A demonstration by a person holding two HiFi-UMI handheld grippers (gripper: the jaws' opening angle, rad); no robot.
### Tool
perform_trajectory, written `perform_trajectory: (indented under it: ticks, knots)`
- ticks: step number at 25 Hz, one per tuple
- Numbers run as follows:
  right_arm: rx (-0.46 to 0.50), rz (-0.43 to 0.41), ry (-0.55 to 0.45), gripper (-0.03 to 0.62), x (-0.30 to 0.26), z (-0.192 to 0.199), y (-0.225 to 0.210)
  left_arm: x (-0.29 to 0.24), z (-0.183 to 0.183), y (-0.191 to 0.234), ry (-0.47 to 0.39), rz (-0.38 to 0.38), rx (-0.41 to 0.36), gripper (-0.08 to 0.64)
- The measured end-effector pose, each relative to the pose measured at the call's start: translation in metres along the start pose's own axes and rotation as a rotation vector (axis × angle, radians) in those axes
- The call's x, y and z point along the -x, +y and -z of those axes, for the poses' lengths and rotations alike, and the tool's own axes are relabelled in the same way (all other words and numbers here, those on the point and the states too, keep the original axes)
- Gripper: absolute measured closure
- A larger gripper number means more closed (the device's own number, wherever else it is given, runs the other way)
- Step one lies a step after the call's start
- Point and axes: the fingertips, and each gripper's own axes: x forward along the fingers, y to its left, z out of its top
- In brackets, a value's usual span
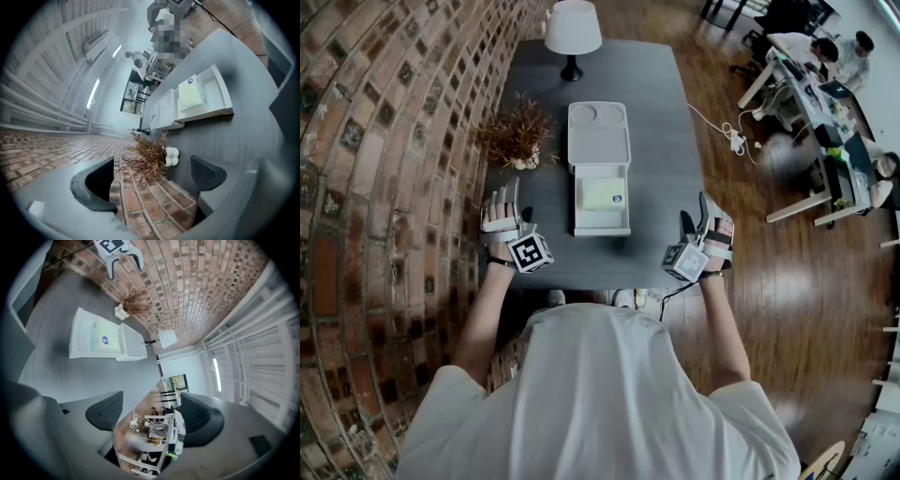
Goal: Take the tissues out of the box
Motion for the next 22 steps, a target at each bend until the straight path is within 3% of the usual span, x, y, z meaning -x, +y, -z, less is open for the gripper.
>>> perform_trajectory:
  ticks: [7, 14, 22]
  knots:
    - [-0.144, -0.162, -0.045, 0.195, -0.020, -0.008, 0.018, -0.001, 0.002, 0.002, 0.004, 0.003, 0.044, 0.060]
    - [-0.212, -0.376, -0.187, 0.192, -0.043, -0.047, 0.039, 0.001, 0.013, 0.002, 0.026, 0.007, 0.117, 0.060]
    - [-0.175, -0.644, -0.330, 0.190, -0.064, -0.110, 0.062, 0.012, 0.037, 0.001, 0.083, 0.009, 0.195, 0.060]
